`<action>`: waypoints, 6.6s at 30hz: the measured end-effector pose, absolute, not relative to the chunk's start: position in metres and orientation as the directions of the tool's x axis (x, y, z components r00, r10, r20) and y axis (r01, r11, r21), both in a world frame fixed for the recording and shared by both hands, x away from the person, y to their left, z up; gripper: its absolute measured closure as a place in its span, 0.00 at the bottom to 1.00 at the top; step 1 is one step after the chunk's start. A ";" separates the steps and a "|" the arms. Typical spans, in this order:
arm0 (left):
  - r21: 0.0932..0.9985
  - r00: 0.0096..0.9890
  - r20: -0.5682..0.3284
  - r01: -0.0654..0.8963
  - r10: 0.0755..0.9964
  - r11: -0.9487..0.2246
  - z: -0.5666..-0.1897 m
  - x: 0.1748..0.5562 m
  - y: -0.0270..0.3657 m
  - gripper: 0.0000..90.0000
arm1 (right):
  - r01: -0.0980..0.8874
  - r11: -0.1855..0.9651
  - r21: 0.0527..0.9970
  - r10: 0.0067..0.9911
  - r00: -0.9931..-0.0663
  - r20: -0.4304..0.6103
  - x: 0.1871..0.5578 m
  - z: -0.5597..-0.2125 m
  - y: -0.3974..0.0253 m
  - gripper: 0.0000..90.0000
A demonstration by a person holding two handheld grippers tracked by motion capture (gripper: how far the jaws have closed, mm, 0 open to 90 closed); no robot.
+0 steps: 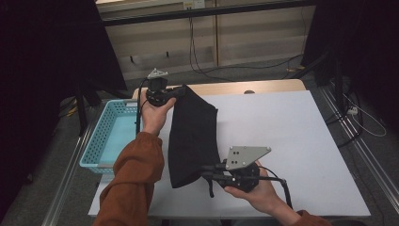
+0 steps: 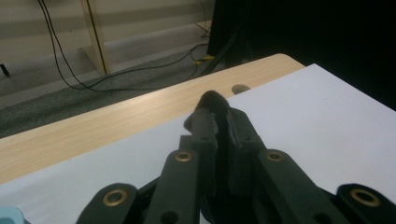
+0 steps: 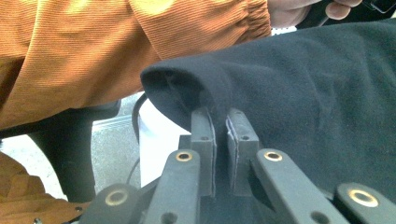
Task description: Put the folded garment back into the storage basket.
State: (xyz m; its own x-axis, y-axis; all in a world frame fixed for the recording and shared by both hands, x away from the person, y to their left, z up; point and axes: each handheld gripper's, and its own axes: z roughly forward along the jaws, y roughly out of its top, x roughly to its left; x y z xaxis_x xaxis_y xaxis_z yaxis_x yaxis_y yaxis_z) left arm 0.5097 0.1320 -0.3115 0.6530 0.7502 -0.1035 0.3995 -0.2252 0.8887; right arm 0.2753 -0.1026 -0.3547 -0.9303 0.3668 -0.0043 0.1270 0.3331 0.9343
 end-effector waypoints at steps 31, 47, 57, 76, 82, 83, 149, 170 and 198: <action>0.909 0.597 -0.078 0.372 0.799 -0.189 -0.280 0.507 0.190 0.92 | 0.071 0.298 0.952 0.309 -0.951 -0.026 0.291 -0.336 -0.064 0.94; 0.912 0.566 -0.100 0.382 0.819 -0.153 -0.277 0.507 0.223 0.93 | 0.068 0.298 0.952 0.279 -0.960 -0.019 0.304 -0.335 -0.043 0.94; 0.916 0.548 -0.112 0.381 0.829 -0.128 -0.276 0.509 0.240 0.93 | 0.057 0.305 0.951 0.252 -0.967 -0.023 0.311 -0.333 -0.027 0.94; 0.916 0.517 -0.117 0.385 0.848 -0.109 -0.267 0.517 0.282 0.93 | 0.034 0.333 0.942 0.209 -0.977 -0.039 0.328 -0.328 0.009 0.94; 0.915 0.507 -0.126 0.392 0.853 -0.098 -0.268 0.519 0.289 0.93 | 0.032 0.336 0.941 0.198 -0.980 -0.038 0.332 -0.327 0.020 0.94; 0.914 0.506 -0.123 0.392 0.854 -0.101 -0.267 0.519 0.290 0.93 | 0.031 0.337 0.941 0.194 -0.980 -0.037 0.332 -0.327 0.022 0.94; 0.845 0.405 -0.054 0.506 0.913 -0.175 -0.338 0.565 0.353 0.92 | 0.096 0.386 0.918 0.189 -0.982 0.023 0.378 -0.368 0.116 0.94; 0.834 0.402 -0.064 0.524 0.913 -0.172 -0.356 0.567 0.364 0.92 | 0.109 0.414 0.904 0.197 -0.980 0.028 0.390 -0.379 0.133 0.94; 0.817 0.384 -0.071 0.551 0.921 -0.167 -0.368 0.576 0.367 0.92 | 0.121 0.447 0.886 0.208 -0.978 0.028 0.405 -0.391 0.153 0.94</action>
State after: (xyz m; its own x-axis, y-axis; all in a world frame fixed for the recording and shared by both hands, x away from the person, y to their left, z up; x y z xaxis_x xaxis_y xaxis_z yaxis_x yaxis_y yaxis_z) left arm 0.5760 0.3669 -0.3681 0.3842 0.9205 -0.0709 0.5515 -0.1672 0.8172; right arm 0.4050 0.1534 -0.3914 -0.9778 0.2077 0.0283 0.1206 0.4471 0.8863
